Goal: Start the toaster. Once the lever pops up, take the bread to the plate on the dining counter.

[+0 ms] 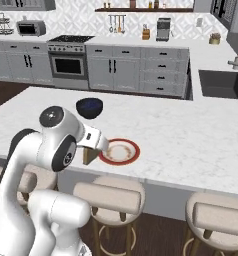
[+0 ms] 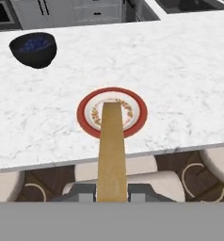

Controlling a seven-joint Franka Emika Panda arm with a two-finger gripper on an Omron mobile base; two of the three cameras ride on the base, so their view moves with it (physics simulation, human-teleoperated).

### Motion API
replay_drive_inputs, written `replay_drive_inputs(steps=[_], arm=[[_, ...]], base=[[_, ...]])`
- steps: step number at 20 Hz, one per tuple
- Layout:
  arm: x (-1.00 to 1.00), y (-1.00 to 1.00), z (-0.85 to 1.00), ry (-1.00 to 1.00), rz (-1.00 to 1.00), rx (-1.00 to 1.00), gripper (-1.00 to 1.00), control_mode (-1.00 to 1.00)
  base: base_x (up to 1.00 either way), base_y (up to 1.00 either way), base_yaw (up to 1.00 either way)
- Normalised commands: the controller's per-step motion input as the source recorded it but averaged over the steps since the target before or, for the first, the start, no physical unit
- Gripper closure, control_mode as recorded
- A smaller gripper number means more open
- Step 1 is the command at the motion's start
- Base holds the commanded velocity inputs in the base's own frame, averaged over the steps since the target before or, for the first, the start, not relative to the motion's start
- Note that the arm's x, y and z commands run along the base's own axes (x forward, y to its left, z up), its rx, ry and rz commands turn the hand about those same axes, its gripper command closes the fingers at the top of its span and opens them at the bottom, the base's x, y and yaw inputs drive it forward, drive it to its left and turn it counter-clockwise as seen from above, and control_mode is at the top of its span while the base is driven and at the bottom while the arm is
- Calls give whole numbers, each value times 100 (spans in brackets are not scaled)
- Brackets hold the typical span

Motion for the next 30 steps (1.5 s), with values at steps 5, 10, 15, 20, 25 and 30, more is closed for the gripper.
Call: replay_drive_inputs(steps=[5, 10, 15, 20, 25, 30], arm=[[96, -5, -49, 4, 0, 21, 100, -100], [77, -37, -73, 7, 0, 35, 100, -100], [89, -6, -45, 3, 0, 17, 100, -100], [85, 0, -22, 2, 0, 3, 100, -100], [61, -5, -28, 1, 1, 1, 100, -100], [27, -18, -27, 0, 4, 4, 100, -100]], base=[[0, 0, 0], [0, 0, 0], [0, 0, 0], [0, 0, 0], [0, 0, 0], [0, 0, 0]])
